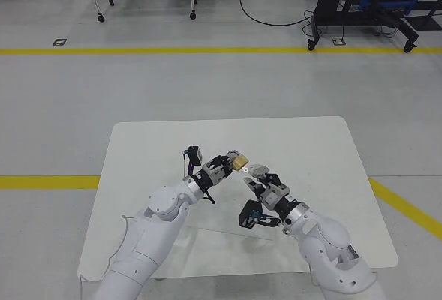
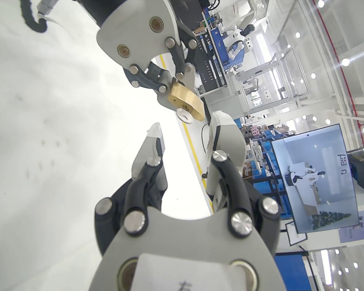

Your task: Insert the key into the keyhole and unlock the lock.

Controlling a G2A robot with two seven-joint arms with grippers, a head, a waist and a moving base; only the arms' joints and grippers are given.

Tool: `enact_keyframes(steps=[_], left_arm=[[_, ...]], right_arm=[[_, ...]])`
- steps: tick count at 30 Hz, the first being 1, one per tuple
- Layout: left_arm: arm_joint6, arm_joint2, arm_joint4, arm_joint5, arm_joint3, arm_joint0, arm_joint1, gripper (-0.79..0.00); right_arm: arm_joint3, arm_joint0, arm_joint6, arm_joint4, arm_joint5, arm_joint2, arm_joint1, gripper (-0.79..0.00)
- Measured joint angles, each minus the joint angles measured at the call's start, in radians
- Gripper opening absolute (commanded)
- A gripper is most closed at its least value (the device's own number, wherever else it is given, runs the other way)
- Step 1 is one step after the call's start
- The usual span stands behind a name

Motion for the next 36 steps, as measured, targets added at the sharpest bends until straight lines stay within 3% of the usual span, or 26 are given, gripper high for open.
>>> enact_keyframes(steps=[6,10,13,15,16,28,36], left_arm=[[-0.007,0.003,0.002,0.007,-0.001,0.000,0.000,-0.785],[-0.013,0.004,0.002,0.011,-0.002,0.000,0.001,-0.785],[-0.015,0.003,0.006,0.011,0.001,-0.001,0.002,-0.785],[-0.016,0.003,0.008,0.011,0.001,-0.002,0.002,-0.785],[-0.017,0.004,0.008,0.011,0.002,-0.003,0.003,-0.785],[-0.034,0.001,0.008,0.011,0.003,-0.004,0.006,-0.785],[-0.064,-0.003,0.002,-0.018,-0.002,-0.002,0.008,-0.785]], right_arm=[[-0.003,0.001,0.009,-0.023,0.019,-0.013,0.000,-0.449],[-0.003,0.004,0.020,-0.038,0.017,-0.019,0.000,-0.489],[0.001,0.008,0.022,-0.044,0.014,-0.028,-0.001,-0.600],[0.005,0.011,0.020,-0.039,0.005,-0.033,-0.001,-0.776],[0.008,0.014,0.021,-0.036,-0.002,-0.035,-0.001,-0.785],[0.031,0.018,0.044,0.130,-0.035,-0.022,-0.009,-0.785],[0.078,0.031,0.040,0.535,-0.179,0.029,-0.020,-0.785]])
